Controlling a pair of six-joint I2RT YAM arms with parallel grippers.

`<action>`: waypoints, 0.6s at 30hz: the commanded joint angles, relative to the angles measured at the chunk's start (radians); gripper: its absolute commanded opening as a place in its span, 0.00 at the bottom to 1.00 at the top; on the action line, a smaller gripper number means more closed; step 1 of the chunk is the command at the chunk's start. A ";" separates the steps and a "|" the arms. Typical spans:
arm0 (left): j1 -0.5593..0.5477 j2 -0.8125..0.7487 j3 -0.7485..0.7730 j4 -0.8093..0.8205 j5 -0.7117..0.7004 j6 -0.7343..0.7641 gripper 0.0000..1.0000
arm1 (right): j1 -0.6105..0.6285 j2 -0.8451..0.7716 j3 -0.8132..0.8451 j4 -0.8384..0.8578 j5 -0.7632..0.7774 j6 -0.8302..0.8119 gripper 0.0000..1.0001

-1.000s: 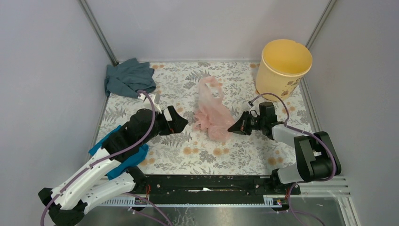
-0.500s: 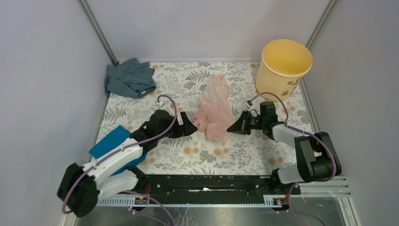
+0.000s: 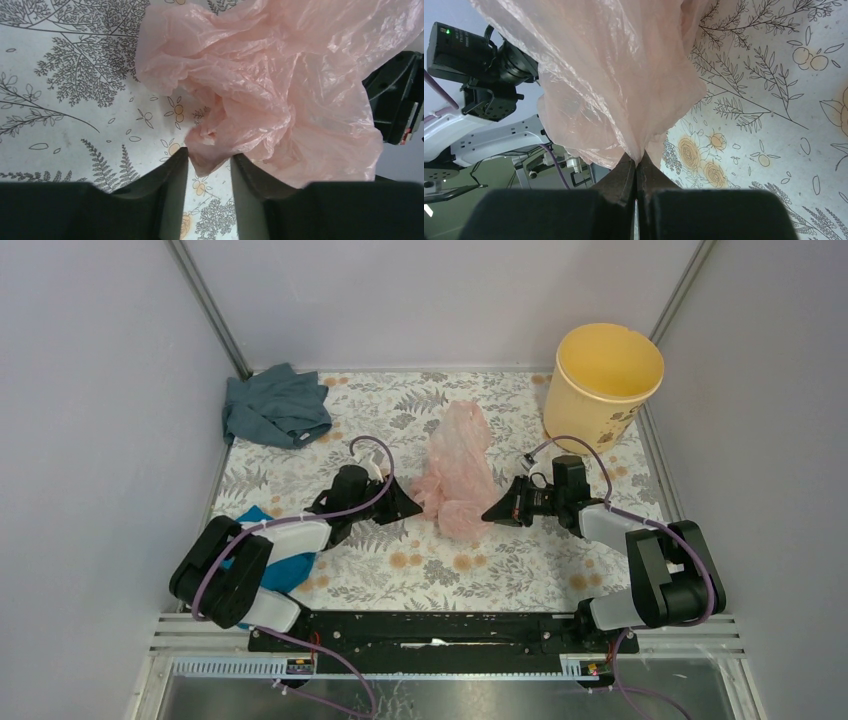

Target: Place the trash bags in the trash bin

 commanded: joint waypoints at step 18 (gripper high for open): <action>0.133 -0.812 0.252 -0.949 -0.337 0.120 0.00 | -0.007 -0.110 0.041 -0.051 0.178 -0.015 0.00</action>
